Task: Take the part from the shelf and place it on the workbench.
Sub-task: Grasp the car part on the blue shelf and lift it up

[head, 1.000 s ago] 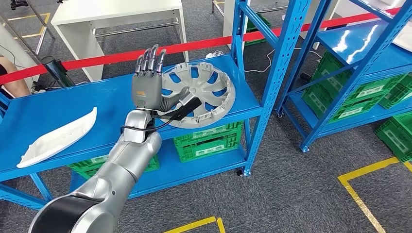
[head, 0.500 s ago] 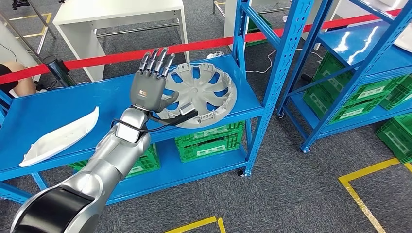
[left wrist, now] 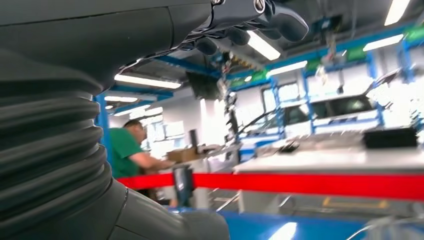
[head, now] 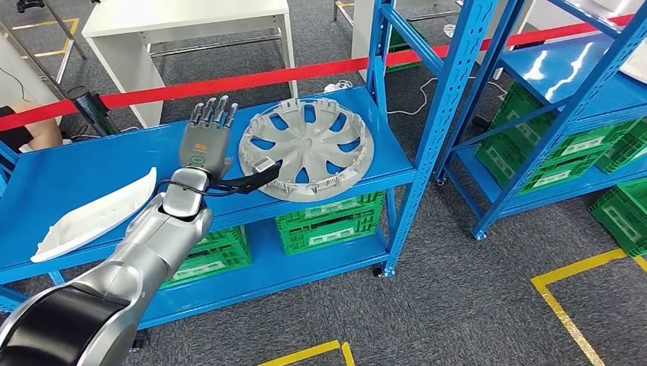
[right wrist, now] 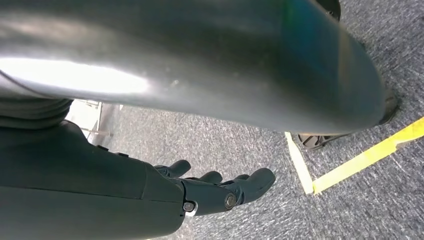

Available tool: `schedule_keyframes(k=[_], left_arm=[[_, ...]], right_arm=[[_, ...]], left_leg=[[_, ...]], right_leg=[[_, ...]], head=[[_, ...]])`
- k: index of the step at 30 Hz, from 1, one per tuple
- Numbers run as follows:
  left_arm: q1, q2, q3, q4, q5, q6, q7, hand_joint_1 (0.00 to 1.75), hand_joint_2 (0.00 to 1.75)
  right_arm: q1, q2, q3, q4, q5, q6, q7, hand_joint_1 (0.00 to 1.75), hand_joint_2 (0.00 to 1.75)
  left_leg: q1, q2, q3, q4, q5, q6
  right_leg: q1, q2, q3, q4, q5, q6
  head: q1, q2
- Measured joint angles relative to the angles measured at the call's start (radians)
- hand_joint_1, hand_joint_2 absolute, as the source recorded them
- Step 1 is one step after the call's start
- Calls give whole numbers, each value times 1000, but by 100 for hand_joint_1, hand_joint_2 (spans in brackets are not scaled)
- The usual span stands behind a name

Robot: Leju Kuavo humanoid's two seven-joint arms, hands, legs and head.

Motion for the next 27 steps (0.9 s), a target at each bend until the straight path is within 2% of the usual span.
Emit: schedule_keyframes(k=[5,13,27], left_arm=[[7,25,2,9,7,-68,42,0,175],[18,55,10,16,18,-121,56,0,175],[28,88,39,17,15,-129,93,0,175]], right_arm=[[2,0,-1,0,1,-6,0,0,0],[2,0,-1,0,7,-15,0,0,0],[-10,0,-1,0,20,-20,0,0,0]], left_leg=[[0,0,0,0,0,1],[0,0,0,0,-1,1],[0,0,0,0,-1,1]], right_leg=[[0,0,0,-1,0,0],[0,0,0,-1,0,0],[0,0,1,-1,0,0]], head=[[0,0],[0,0],[0,0]])
